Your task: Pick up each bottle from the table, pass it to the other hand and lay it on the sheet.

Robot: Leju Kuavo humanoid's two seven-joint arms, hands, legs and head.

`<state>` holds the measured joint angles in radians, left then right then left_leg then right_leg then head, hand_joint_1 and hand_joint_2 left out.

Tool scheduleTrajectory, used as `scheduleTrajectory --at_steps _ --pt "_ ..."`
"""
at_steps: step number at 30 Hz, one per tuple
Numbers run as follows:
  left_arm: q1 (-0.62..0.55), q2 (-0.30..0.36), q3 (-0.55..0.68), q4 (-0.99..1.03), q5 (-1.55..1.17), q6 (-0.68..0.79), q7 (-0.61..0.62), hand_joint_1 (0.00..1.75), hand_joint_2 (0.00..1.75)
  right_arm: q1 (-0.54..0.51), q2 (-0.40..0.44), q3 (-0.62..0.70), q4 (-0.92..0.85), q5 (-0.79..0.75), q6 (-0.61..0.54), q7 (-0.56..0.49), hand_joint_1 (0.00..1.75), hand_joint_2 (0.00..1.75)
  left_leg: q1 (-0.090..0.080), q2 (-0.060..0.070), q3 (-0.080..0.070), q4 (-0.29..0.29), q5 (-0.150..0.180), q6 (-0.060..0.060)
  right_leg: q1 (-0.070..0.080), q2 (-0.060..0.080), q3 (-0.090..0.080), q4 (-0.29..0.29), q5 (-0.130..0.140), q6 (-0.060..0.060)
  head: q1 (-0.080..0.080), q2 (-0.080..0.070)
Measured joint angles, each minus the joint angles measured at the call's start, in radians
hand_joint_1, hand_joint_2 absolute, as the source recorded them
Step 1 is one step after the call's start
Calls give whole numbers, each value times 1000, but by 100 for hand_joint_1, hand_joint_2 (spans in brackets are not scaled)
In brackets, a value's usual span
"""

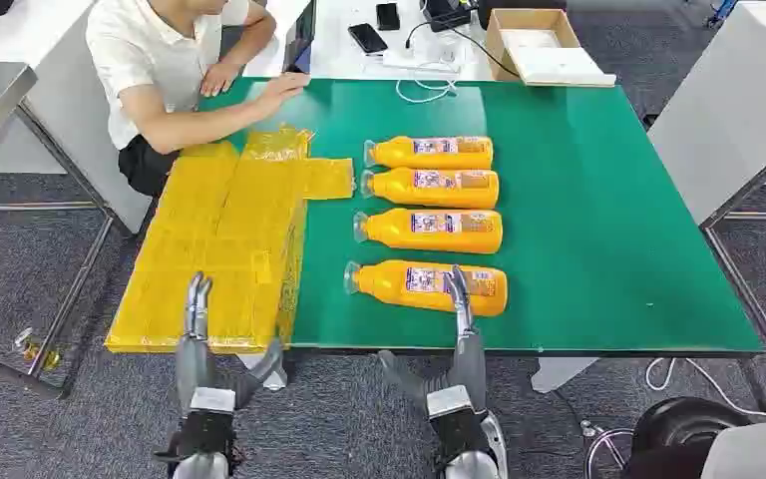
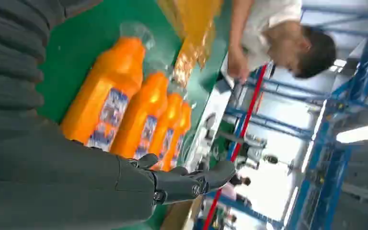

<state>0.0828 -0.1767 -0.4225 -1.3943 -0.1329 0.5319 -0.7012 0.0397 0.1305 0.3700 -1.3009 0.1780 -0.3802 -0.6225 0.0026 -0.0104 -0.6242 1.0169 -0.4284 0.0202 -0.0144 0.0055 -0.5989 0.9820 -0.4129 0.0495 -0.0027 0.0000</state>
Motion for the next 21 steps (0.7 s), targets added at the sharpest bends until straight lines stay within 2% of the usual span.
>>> scheduleTrajectory --at_steps 5,12,21 --pt "5 27 -89 -8 46 -29 0 0 175 -29 -5 -31 32 58 -60 -31 0 175 0 0 1 0 0 0 0 0 1 0 0 0 0 0" --pt "10 49 -122 -37 56 -95 14 0 175 -47 -16 -69 34 137 -94 -23 0 175 0 0 0 0 0 0 0 0 0 0 0 0 0 0" --pt "7 58 -135 -35 21 -143 23 0 175 -147 -44 -130 160 342 -167 77 0 175 0 0 1 0 0 0 0 0 1 0 1 0 0 0"
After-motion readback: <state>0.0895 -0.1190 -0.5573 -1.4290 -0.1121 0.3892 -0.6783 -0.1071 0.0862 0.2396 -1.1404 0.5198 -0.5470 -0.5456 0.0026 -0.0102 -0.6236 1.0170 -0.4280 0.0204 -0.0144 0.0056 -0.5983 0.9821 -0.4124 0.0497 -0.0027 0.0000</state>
